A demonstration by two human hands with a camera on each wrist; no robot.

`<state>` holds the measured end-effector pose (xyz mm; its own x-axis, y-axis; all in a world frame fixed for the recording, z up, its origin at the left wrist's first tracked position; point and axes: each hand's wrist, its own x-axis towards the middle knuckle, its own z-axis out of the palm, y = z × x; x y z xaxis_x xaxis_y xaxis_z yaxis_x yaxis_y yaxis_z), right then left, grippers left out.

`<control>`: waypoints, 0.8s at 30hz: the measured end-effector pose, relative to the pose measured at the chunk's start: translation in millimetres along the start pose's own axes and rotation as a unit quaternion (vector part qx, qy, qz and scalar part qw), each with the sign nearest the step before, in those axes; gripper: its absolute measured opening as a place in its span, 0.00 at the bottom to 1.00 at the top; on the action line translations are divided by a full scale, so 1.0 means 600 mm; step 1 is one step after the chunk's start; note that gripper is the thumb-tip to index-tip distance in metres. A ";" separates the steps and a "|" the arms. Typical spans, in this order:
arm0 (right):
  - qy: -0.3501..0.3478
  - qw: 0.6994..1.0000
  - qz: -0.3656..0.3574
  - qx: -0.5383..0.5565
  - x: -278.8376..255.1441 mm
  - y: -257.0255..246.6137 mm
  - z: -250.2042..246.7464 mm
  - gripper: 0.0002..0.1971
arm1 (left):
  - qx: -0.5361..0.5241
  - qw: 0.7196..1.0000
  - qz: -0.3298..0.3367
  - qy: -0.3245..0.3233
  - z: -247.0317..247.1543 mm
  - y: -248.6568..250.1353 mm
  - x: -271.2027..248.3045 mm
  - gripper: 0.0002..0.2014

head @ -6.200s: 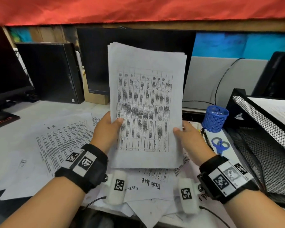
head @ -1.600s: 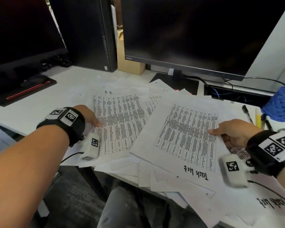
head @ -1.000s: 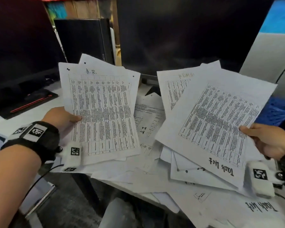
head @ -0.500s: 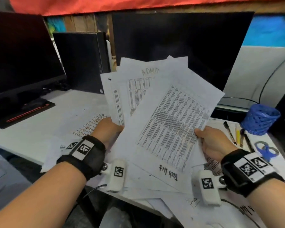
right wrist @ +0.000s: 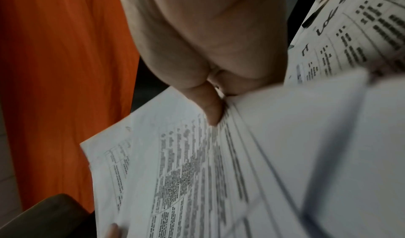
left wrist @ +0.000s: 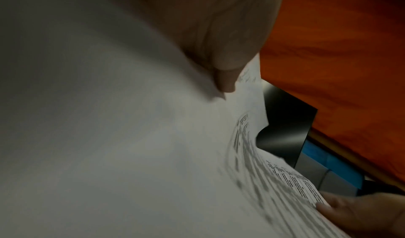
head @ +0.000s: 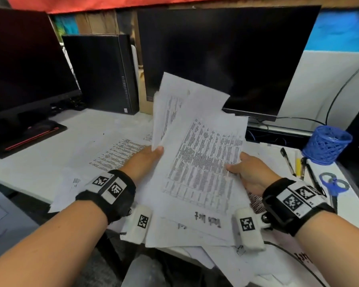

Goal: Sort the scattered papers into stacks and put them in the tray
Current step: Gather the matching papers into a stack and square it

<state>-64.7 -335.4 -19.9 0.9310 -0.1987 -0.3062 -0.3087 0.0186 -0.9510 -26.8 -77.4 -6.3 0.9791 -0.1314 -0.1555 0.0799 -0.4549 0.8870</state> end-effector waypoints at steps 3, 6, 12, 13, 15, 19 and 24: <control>0.053 0.998 0.011 -0.023 0.001 0.001 -0.035 0.11 | 0.119 0.989 -0.030 -0.088 -0.012 -0.005 0.005 0.21; 0.099 0.989 0.040 -0.106 0.009 0.009 -0.076 0.13 | 0.375 0.913 -0.043 -0.153 -0.021 -0.022 0.015 0.28; 0.102 0.986 0.106 -0.083 0.020 0.039 -0.112 0.17 | 0.426 0.870 0.022 -0.246 -0.007 -0.051 0.003 0.29; 0.097 0.986 0.116 -0.070 0.017 0.035 -0.111 0.15 | 0.427 0.865 0.037 -0.262 -0.003 -0.053 -0.001 0.28; 0.079 0.988 0.126 -0.048 0.020 0.036 -0.115 0.15 | 0.418 0.858 0.061 -0.291 0.002 -0.058 -0.007 0.27; 0.072 0.987 0.124 -0.070 0.026 0.041 -0.113 0.18 | 0.331 0.877 0.047 -0.345 -0.024 -0.057 -0.017 0.18; 0.070 0.984 0.130 -0.099 0.012 0.031 -0.096 0.19 | 0.306 0.946 -0.018 -0.100 -0.078 -0.049 0.003 0.12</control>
<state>-74.7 -393.1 -37.2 0.7840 -0.3466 -0.5150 -0.5772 -0.1017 -0.8103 -18.8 -22.9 -12.5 0.9177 -0.2426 -0.3148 -0.0712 -0.8796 0.4704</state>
